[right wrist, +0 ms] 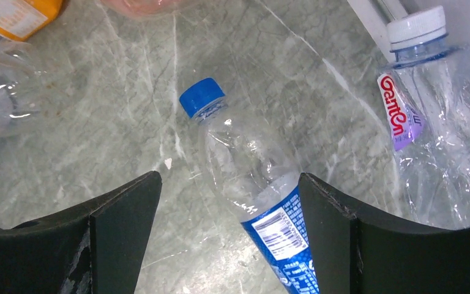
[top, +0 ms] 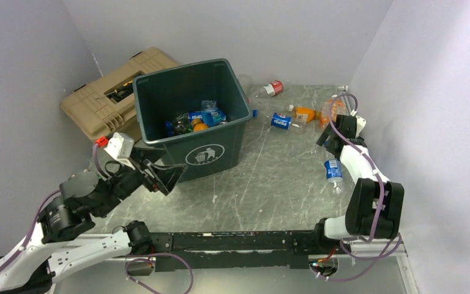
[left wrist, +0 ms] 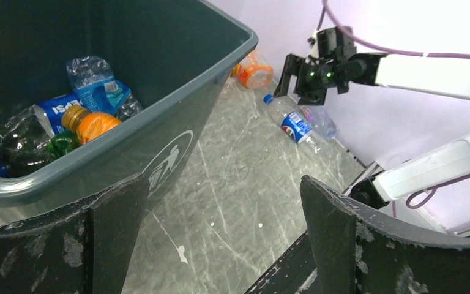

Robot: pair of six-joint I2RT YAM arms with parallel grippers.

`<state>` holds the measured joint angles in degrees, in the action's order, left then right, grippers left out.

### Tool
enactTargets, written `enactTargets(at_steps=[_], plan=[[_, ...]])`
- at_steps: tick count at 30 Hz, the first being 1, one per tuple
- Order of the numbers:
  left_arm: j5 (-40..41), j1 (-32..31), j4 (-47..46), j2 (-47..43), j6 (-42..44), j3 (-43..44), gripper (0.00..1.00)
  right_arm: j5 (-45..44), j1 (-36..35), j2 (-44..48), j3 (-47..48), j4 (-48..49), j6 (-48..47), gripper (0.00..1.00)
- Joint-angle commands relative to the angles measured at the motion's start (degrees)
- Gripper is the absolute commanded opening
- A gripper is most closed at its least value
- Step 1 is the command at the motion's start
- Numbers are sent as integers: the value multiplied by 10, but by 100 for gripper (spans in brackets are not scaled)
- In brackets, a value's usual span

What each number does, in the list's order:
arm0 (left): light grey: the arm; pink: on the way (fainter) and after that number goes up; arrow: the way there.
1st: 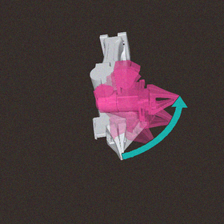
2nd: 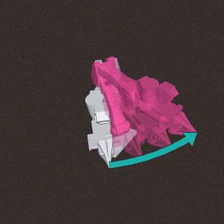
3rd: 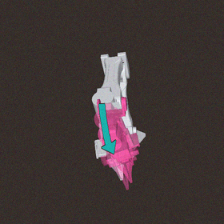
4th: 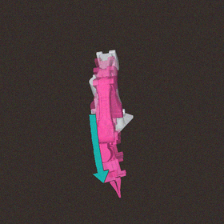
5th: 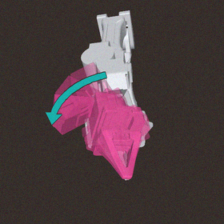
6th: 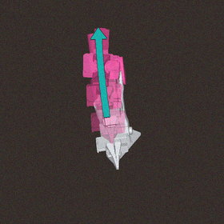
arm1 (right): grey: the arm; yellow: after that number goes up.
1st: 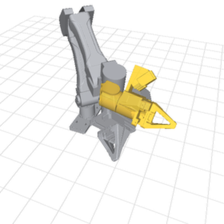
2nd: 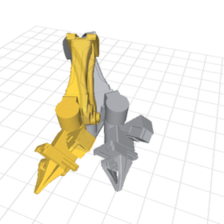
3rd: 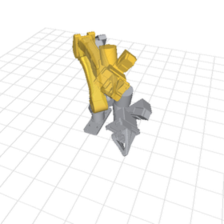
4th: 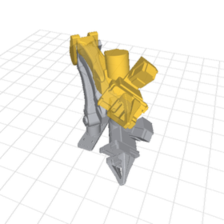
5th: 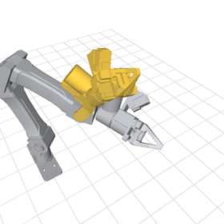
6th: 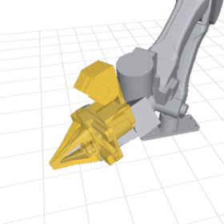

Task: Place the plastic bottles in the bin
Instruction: Pick up the plastic bottle at the center of the board.

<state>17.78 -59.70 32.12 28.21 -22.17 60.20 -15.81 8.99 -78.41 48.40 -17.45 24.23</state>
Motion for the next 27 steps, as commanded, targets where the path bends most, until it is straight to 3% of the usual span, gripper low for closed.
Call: enactTargets(at_steps=[1,14,24,27], plan=[[-8,-1,-12,-36,5,24,99,9,6,-27,32,9,-49,88],[10,-1,-8,-72,-6,-5,99,7,7,-99,27,-27,-38,86],[12,-1,-1,-70,-14,3,100,29,6,-134,17,-27,-25,71],[11,-1,0,-69,-18,3,99,35,5,-127,4,-15,-23,61]])
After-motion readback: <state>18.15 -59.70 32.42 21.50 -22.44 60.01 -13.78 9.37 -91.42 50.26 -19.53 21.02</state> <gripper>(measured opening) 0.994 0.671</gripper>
